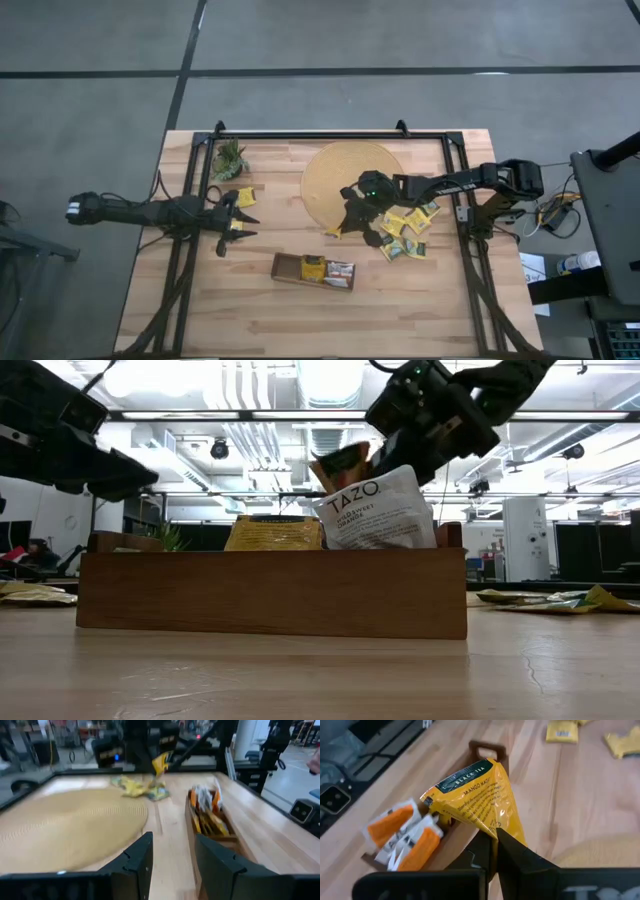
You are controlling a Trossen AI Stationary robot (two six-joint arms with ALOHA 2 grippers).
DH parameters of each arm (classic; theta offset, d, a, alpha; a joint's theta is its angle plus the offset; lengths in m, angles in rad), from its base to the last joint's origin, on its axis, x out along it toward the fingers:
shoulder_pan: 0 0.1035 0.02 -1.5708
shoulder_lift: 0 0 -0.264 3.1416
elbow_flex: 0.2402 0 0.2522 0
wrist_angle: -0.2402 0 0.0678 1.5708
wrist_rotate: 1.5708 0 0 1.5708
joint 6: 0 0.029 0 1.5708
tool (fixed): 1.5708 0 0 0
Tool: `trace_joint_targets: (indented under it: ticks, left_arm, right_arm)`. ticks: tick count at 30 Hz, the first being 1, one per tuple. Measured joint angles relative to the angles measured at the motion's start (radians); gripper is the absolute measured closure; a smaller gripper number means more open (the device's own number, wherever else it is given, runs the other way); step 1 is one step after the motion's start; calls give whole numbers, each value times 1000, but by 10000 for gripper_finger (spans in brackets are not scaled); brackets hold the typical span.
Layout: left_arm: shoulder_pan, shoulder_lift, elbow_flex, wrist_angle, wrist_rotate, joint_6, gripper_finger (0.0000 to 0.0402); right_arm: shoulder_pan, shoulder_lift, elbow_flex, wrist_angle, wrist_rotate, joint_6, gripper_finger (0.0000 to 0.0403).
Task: Pick & Place Tea
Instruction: Put the orange tea bag into the middle section of the wooden organizer
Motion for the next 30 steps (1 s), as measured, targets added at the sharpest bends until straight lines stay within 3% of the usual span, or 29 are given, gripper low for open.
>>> trace_joint_targets:
  ticks: [6, 11, 17, 21, 26, 30]
  left_arm:
    - [-1, 1, 0, 36, 0, -21, 262]
    - [-1, 3, 0, 223, 0, 6, 262]
    - [-1, 13, 0, 442, 0, -109, 262]
    - [-1, 19, 0, 471, -2, -126, 262]
    - [0, 70, 0, 470, -156, -198, 262]
    - [0, 143, 7, 469, -195, -211, 262]
  right_arm:
    - [-3, 27, 0, 69, -8, 15, 390]
    - [-16, 37, 0, 97, -10, 49, 390]
    - [-40, 40, 0, 193, -120, 90, 390]
    - [-56, 40, 0, 250, -153, 107, 390]
    - [-58, 39, 0, 258, -154, 101, 390]
    - [-58, 49, 1, 256, -156, 101, 390]
